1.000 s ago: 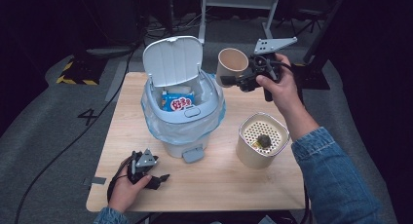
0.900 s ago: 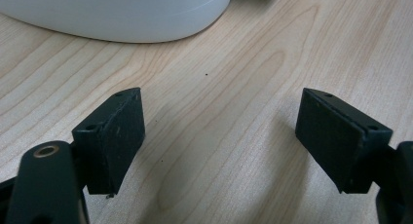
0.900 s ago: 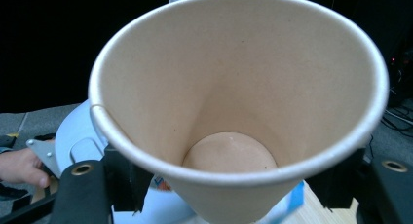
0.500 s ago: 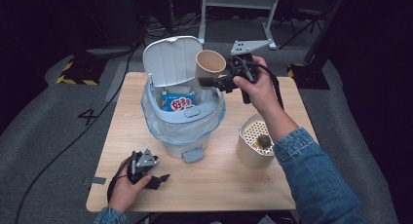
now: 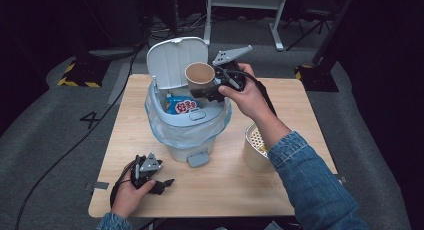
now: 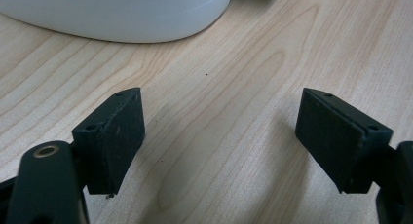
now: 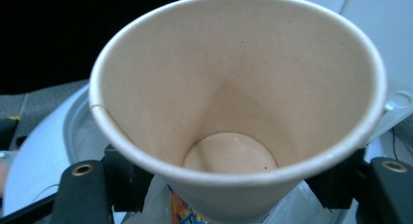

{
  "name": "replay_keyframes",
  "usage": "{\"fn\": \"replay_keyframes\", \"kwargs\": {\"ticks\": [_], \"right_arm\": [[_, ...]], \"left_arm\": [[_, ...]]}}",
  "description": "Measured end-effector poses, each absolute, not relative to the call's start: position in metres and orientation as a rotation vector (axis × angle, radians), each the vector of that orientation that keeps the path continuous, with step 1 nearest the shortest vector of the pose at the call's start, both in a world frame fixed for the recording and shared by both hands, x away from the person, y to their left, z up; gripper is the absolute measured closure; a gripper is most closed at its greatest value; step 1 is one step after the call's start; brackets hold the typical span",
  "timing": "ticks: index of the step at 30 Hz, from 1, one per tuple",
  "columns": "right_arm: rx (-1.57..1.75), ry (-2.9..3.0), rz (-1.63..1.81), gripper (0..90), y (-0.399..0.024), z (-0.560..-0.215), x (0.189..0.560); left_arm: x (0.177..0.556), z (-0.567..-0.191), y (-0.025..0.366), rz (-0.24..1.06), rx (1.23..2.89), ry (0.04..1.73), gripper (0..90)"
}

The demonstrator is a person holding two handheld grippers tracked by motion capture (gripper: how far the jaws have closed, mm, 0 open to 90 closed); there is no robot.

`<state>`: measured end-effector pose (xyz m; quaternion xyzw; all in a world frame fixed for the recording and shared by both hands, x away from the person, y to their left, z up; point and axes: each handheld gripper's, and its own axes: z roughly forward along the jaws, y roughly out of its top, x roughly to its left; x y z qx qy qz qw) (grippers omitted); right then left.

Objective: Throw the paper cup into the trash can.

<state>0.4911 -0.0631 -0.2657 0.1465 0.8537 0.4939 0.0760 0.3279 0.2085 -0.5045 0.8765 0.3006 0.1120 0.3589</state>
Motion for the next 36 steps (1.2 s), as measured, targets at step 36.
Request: {"fn": "replay_keyframes", "kwargs": {"ticks": [36], "right_arm": [[0.477,2.347,1.543,21.2,-0.124,-0.242,0.466]], "left_arm": [[0.328,-0.504,0.209,0.285,2.262,0.777,18.7]]}}
